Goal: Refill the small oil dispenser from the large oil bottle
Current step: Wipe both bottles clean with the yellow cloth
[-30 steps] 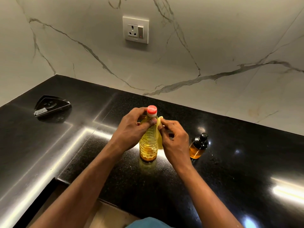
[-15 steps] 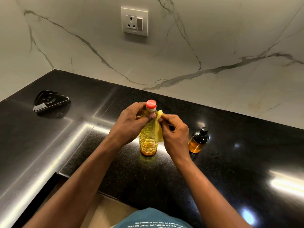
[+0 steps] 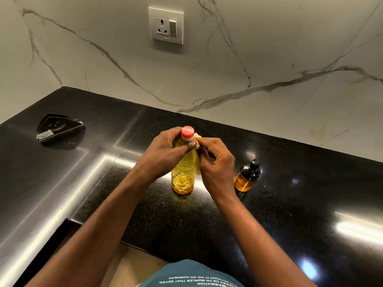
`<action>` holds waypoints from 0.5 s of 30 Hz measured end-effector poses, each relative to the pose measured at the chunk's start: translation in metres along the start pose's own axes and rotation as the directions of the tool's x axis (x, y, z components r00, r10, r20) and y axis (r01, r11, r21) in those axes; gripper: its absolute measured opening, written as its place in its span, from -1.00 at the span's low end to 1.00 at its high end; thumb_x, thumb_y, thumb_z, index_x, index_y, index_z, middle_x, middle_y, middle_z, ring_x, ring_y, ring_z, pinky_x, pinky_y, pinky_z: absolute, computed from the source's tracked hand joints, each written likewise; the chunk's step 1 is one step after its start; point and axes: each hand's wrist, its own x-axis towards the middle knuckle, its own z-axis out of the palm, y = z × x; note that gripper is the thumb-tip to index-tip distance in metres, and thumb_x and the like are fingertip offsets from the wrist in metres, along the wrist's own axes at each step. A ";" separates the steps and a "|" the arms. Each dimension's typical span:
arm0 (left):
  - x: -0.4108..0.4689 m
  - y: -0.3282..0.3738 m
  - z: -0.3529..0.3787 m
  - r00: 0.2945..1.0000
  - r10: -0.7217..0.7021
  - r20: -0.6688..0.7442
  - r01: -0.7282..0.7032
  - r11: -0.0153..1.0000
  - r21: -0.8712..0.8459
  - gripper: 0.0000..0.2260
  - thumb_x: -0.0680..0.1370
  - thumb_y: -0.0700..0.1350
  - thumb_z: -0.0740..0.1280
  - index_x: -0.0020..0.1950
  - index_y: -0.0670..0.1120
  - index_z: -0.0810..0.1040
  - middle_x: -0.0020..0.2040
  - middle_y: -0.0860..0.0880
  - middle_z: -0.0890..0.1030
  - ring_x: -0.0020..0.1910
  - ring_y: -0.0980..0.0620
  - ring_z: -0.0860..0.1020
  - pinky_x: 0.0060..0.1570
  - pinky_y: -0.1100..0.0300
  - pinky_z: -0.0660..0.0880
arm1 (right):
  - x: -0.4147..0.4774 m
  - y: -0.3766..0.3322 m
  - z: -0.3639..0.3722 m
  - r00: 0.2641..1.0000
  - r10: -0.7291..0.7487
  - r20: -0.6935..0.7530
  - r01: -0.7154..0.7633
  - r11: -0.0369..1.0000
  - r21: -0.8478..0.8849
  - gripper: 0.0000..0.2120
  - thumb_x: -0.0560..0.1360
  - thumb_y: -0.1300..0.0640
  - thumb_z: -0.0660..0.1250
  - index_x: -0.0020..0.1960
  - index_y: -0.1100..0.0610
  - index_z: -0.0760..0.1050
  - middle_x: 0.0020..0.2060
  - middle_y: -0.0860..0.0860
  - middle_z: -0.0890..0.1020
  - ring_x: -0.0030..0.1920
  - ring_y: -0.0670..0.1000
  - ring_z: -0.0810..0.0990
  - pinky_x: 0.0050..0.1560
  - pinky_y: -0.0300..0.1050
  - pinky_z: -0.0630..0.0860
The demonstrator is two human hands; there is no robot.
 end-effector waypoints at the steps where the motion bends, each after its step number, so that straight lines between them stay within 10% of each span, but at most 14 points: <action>1: 0.000 0.001 0.000 1.000 0.005 0.002 -0.005 1.000 -0.004 -0.72 0.60 -0.05 0.43 0.31 0.01 0.60 0.17 0.07 0.66 0.23 0.13 0.59 0.28 0.05 0.55 | 0.002 0.003 0.001 1.000 -0.003 0.012 0.003 1.000 -0.008 -0.77 0.61 0.28 0.40 0.23 0.14 0.68 0.07 0.01 0.67 0.12 -0.07 0.66 0.10 -0.09 0.63; 15: 0.006 -0.001 -0.004 0.999 0.008 0.035 -0.009 1.000 0.027 -0.71 0.57 -0.03 0.45 0.29 0.11 0.56 0.25 0.01 0.54 0.26 0.06 0.52 0.22 0.16 0.49 | 0.006 0.013 -0.006 0.997 0.042 0.061 -0.046 0.996 0.072 -0.69 0.59 0.36 0.38 0.20 0.03 0.67 0.09 -0.01 0.71 0.14 -0.07 0.68 0.16 -0.13 0.64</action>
